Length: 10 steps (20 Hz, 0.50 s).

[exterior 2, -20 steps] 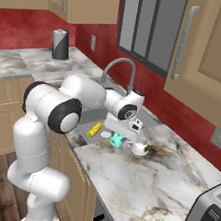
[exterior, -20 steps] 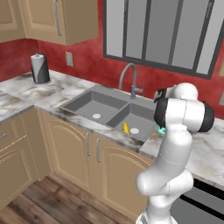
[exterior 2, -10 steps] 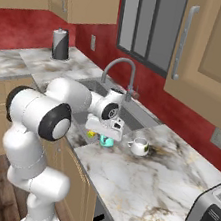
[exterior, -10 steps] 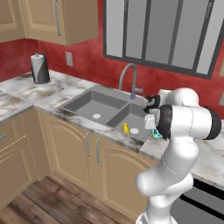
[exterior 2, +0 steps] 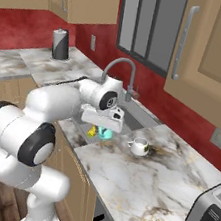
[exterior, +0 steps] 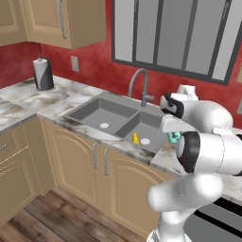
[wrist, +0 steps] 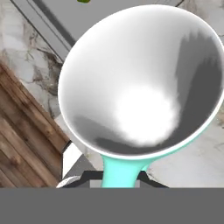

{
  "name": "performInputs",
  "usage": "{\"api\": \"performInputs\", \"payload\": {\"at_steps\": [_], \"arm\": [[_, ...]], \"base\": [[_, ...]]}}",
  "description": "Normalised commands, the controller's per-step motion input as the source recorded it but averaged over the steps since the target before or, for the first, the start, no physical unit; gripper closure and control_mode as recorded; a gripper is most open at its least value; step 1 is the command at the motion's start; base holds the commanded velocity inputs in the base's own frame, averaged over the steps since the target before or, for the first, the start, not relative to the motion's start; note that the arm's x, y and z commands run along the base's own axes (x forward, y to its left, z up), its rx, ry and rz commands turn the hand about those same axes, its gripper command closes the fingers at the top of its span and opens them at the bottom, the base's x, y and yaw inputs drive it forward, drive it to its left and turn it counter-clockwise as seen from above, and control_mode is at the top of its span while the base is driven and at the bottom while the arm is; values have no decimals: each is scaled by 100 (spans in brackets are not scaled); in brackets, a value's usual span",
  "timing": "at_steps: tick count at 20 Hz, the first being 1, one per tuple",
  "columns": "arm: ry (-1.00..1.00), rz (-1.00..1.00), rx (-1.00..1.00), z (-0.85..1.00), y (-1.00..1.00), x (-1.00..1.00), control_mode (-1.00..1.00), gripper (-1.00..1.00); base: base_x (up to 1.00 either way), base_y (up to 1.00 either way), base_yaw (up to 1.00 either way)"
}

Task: Clear the mugs and bowl far away from the sink.

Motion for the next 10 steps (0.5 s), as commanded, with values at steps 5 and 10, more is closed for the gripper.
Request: {"api": "performInputs", "payload": {"at_steps": [5, 10], "arm": [[-7, 12, 5, 100, 13, -47, -100, 100], [0, 11, 14, 100, 4, -38, -100, 100]], "base": [[0, 0, 0], [0, 0, 0]]}}
